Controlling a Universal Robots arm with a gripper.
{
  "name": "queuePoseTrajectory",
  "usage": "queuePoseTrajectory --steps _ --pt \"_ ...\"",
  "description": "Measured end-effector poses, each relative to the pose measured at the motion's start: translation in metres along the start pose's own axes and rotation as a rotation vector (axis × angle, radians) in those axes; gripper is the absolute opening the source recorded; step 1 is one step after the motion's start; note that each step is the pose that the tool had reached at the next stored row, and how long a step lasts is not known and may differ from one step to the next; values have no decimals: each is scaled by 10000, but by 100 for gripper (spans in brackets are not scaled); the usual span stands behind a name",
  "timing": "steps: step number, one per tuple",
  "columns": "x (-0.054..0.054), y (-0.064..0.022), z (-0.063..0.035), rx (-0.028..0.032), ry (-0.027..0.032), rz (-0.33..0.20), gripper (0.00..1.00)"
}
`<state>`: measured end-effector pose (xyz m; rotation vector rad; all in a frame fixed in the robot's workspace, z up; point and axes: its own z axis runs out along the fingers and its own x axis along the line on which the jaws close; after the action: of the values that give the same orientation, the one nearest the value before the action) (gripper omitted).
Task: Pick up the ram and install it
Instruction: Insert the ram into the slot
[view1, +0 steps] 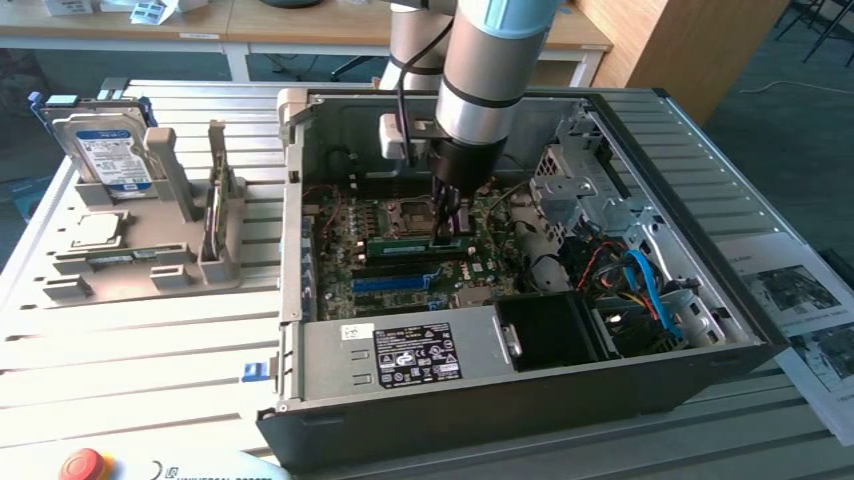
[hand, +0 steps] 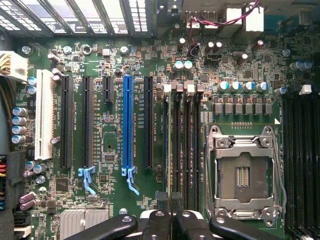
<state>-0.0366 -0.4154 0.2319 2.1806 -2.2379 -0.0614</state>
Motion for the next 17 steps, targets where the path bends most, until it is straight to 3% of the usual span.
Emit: queuePoseTrajectory --steps 17 --pt "0 -9 16 0 0 0 12"
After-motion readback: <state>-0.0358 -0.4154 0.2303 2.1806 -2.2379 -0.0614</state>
